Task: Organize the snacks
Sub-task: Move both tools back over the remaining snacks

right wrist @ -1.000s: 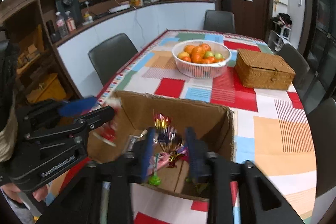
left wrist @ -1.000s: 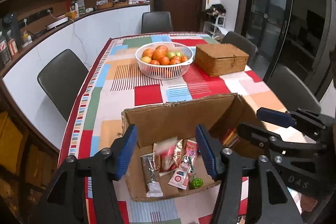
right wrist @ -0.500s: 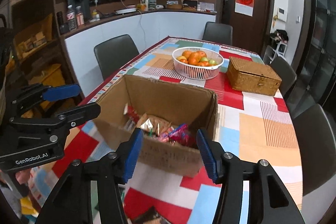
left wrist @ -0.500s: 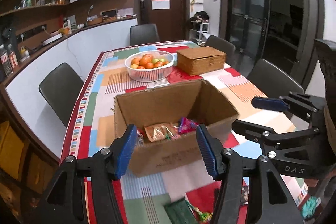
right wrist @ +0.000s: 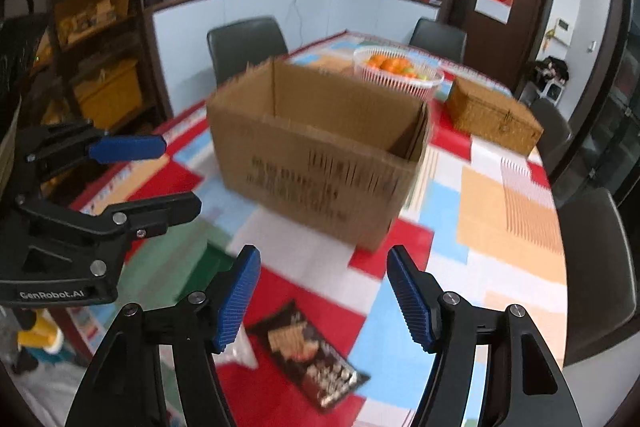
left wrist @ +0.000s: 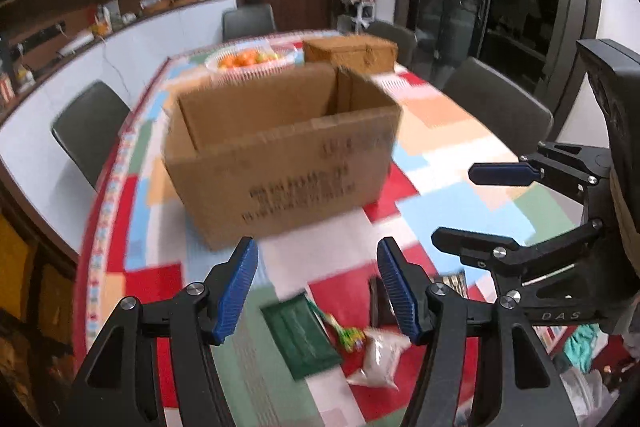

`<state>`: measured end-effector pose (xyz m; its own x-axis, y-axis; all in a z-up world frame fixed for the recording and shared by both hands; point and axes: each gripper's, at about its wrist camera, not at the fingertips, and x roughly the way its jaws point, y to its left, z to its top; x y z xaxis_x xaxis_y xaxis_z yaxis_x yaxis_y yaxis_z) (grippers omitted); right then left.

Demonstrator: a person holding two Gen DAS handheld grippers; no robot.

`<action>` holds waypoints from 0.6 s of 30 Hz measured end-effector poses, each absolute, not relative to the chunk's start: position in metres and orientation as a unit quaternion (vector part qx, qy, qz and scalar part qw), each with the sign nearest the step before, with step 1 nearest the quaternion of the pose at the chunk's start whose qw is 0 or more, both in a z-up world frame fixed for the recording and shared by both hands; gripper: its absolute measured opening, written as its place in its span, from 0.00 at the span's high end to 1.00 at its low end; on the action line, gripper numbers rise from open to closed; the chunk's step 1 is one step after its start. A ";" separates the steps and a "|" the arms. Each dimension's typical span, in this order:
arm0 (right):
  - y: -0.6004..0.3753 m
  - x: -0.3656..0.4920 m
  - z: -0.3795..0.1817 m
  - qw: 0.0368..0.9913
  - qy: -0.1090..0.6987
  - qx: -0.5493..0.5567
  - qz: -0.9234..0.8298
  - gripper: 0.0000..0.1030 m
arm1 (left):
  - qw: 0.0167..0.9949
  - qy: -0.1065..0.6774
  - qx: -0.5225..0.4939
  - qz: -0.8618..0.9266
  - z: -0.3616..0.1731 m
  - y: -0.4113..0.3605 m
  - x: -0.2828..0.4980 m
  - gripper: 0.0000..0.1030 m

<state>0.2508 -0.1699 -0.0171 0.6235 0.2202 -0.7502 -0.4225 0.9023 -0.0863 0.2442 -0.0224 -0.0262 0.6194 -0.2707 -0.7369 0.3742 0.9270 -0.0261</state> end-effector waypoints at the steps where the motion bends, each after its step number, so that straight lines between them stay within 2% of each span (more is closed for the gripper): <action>1: -0.171 0.249 -0.022 0.889 0.401 -0.128 0.180 0.36 | 0.894 0.406 0.064 -0.181 -0.032 -0.024 0.243 0.41; 18: -0.181 0.233 -0.102 0.833 0.502 -0.160 0.167 0.36 | 0.834 0.516 0.072 -0.182 -0.119 -0.032 0.225 0.41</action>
